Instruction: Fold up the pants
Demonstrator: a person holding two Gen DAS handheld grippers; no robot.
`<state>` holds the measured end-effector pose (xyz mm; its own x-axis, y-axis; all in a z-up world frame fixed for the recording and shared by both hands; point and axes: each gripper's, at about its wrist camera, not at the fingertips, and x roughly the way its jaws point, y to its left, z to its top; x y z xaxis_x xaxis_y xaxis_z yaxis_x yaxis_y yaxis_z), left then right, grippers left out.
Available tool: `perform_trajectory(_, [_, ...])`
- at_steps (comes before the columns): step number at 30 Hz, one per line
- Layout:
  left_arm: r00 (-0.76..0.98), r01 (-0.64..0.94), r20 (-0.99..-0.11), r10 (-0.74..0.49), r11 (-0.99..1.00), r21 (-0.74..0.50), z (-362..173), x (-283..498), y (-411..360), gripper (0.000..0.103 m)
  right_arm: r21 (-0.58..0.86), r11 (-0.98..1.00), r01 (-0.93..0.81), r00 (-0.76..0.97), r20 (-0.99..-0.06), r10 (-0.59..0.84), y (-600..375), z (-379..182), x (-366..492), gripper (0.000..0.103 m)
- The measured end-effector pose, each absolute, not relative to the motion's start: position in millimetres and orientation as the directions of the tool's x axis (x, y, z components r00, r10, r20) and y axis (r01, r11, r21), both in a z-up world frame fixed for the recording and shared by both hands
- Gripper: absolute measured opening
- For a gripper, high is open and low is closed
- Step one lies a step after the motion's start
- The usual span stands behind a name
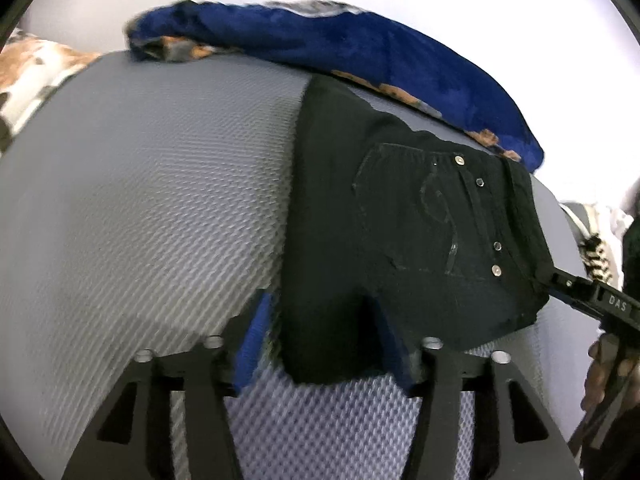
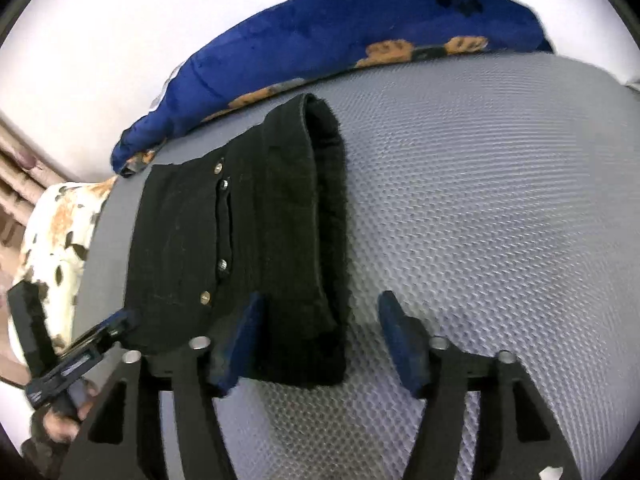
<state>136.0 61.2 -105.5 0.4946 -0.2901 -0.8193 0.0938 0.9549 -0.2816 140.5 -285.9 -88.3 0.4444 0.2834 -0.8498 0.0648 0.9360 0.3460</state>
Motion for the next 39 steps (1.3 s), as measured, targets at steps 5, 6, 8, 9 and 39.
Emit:
perform_trajectory(5, [0.512, 0.09, -0.825, -0.24, 0.97, -0.227, -90.7, 110.4, 54.8, 0.075, 0.297, 0.953, 0.056, 0.445, -0.862, 0.242, -277.3, -84.6, 121.4, 0.064])
perform_trajectory(6, [0.517, 0.093, -0.825, -0.228, 0.973, -0.211, -87.6, 104.2, 52.1, 0.076, 0.286, 0.957, 0.051, 0.443, -0.865, 0.235, -275.6, -85.2, 117.5, 0.064])
perform_trajectory(8, [0.524, 0.101, -0.826, -0.208, 0.978, -0.182, -83.5, 93.8, 46.8, 0.078, 0.26, 0.965, 0.041, 0.447, -0.869, 0.215, -269.7, -85.0, 106.9, 0.064])
perform_trajectory(9, [0.53, 0.106, -0.825, -0.198, 0.98, -0.167, -80.6, 87.1, 43.0, 0.078, 0.262, 0.964, 0.04, 0.449, -0.867, 0.217, -267.5, -83.9, 101.9, 0.064])
perform_trajectory(39, [0.697, 0.075, -0.714, -0.066, 0.997, -0.018, -25.1, -11.7, 12.2, 0.08, -0.005, 0.999, -0.039, 0.672, -0.74, 0.023, -208.9, -10.2, 11.6, 0.102])
